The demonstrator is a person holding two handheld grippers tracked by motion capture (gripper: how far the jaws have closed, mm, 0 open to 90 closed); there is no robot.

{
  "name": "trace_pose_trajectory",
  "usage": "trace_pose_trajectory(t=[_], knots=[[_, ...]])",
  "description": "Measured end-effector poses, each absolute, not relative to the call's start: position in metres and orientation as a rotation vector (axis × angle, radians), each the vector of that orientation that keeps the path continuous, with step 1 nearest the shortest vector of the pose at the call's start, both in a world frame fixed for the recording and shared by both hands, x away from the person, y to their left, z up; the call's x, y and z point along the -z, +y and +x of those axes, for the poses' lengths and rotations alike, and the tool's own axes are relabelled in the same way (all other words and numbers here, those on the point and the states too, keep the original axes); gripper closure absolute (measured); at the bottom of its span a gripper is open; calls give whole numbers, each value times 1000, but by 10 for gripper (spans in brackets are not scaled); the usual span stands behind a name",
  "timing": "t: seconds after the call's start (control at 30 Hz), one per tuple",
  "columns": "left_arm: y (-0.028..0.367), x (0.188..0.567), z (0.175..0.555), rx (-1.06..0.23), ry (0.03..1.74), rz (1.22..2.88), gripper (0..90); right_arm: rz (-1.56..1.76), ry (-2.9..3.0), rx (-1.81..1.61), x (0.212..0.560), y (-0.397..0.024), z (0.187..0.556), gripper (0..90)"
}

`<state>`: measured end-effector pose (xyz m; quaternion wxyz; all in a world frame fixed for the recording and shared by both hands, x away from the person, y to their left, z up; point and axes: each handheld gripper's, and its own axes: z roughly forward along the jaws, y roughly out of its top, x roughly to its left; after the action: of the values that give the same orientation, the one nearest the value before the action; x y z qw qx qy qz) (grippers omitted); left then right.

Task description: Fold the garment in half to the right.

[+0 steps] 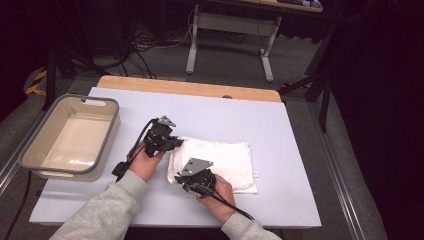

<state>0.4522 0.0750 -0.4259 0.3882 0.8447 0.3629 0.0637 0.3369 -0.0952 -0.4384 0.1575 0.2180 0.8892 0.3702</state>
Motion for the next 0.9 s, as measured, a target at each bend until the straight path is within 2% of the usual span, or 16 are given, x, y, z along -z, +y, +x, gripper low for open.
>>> trace_pose_trajectory(t=[0.5,0.9], knots=[[95,419,449,-179,1004,2087,803,570,2522,-1115,436,-78,340,838],[81,405,446,-212,996,2009,799,626,2452,-1189,423,-98,335,839]])
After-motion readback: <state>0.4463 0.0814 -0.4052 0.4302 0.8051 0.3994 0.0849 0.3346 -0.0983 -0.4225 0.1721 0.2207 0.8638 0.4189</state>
